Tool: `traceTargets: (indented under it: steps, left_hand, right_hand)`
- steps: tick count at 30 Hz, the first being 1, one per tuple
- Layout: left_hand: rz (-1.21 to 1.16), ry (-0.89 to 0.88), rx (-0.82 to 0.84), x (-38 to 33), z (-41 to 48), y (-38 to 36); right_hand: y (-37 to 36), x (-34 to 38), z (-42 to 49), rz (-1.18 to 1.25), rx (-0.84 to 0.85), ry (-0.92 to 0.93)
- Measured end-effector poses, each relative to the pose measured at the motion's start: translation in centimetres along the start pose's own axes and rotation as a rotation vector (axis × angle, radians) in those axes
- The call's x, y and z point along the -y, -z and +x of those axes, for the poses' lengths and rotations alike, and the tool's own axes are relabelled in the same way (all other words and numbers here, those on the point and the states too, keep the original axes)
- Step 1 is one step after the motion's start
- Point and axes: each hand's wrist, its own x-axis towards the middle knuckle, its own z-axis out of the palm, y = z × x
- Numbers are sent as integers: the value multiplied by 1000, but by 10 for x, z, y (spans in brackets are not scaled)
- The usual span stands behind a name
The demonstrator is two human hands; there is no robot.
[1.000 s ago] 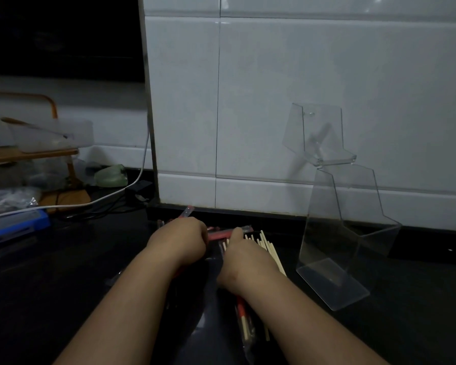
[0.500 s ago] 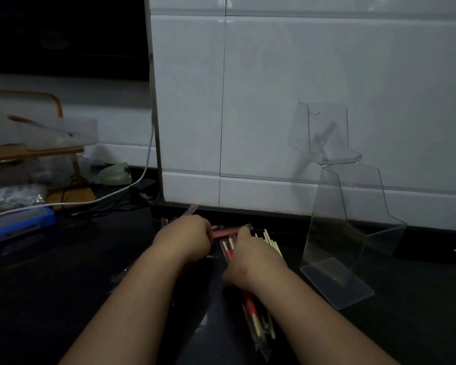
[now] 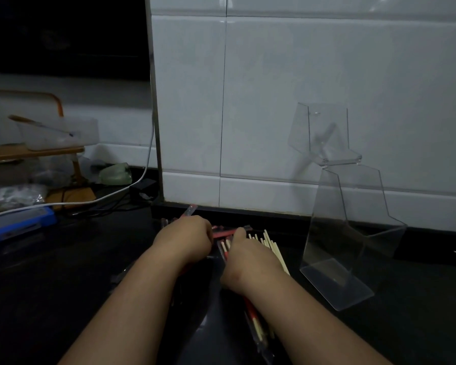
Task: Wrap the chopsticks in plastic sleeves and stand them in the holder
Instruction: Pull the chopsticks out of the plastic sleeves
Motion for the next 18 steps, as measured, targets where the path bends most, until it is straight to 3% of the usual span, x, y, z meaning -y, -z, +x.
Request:
traceTargets:
  steps: [9,14,18]
  left_hand:
    - [-204,38,-196,1,5,1]
    - [-683,41,-226,-2,2,1]
    - [-1031,57,-115,-8,0,4]
  right_hand:
    - [19,-10,-7,276,4,-10]
    - [33,-23,-9,540,-83,30]
    - [33,-23,-8,705,-159,102]
